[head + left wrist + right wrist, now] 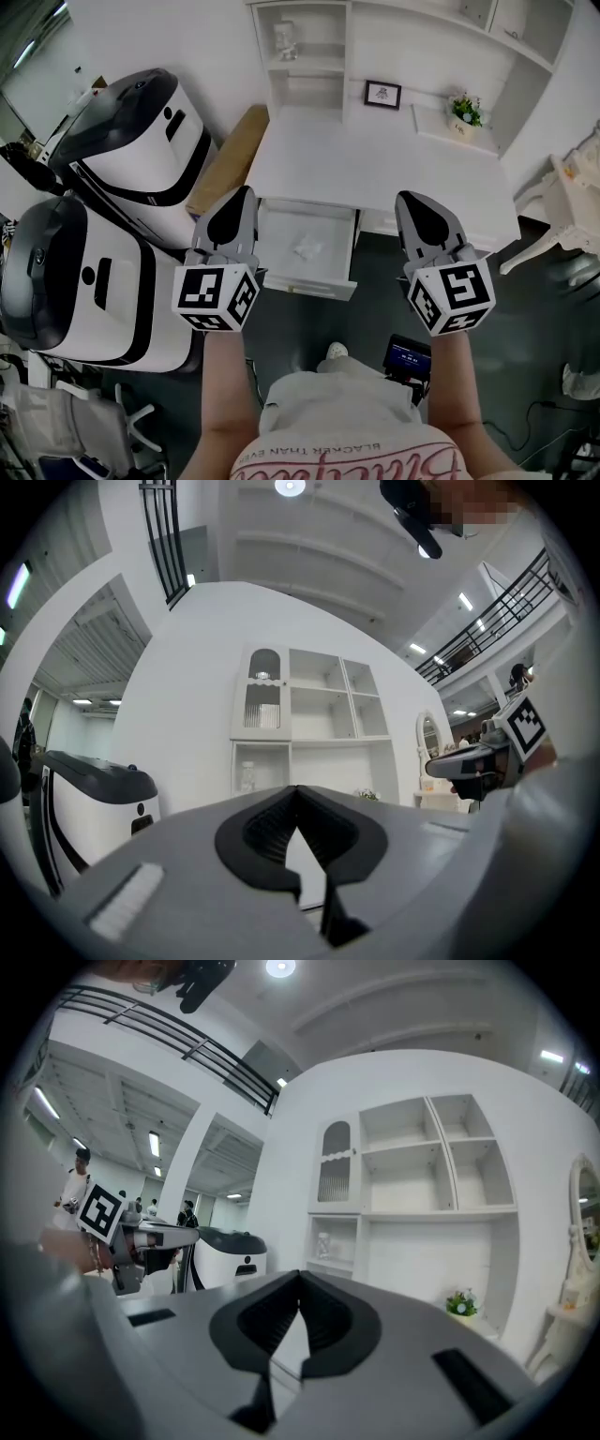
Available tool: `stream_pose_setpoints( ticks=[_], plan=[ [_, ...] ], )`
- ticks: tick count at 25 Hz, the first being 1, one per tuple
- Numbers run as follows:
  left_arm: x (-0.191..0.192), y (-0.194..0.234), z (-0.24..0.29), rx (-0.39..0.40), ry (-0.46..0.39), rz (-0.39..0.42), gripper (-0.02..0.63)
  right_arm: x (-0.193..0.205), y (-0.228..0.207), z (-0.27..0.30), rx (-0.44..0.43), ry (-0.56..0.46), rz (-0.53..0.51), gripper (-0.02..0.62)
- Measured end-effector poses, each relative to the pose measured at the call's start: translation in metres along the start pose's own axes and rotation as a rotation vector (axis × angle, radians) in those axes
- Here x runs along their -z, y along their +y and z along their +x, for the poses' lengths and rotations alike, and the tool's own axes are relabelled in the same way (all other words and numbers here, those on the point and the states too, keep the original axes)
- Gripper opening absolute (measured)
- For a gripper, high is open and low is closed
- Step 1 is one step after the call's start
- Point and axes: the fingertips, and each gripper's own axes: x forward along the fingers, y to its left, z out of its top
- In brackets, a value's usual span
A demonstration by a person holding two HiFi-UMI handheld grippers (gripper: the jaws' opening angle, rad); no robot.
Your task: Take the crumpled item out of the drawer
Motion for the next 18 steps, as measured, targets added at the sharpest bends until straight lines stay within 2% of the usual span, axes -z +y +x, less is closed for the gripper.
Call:
stream_pose_setpoints(
  ticks=[8,15,16,18],
  plan=[
    [0.026,0.008,0.053,0.014,0.054,-0.027,0.008,0.022,-0.029,0.039,-0.006,0.047,0.022,0.006],
    [0.049,0.009,0.084,0.082,0.107,-0.068,0.012,0.049,-0.045,0.059,0.021,0.102,0.08,0.006],
    [0.053,0.01,0.088,0.094,0.112,-0.079,0.029,0.054,-0.047,0.062,0.025,0.112,0.089,0.006],
    [0.062,0.012,0.096,0.109,0.127,-0.1,0.149,0.064,-0.049,0.068,0.034,0.134,0.108,0.006]
  ],
)
